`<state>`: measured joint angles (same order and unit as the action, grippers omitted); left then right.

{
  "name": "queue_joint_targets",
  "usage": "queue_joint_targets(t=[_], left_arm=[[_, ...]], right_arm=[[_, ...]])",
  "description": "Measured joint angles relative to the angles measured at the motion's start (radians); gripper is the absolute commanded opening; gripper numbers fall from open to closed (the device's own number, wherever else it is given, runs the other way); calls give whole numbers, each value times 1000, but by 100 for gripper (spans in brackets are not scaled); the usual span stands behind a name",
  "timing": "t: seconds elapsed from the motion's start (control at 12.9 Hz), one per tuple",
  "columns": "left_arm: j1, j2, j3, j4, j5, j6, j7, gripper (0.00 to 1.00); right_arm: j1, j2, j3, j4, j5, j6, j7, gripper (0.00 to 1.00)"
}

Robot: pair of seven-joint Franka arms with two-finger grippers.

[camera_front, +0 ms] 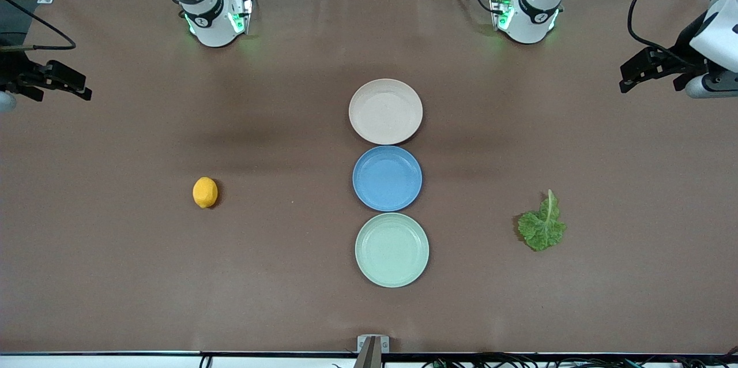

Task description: Pick lemon and lettuce from plates

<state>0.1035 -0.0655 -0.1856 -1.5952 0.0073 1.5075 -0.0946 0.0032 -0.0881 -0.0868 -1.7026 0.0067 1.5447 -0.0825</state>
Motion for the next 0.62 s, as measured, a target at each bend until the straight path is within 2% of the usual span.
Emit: queue_joint_targets(t=[0.62], left_arm=[[0, 0, 0, 7, 0, 0, 0, 100]], right_arm=[[23, 0, 6, -13, 0, 57, 0, 100]])
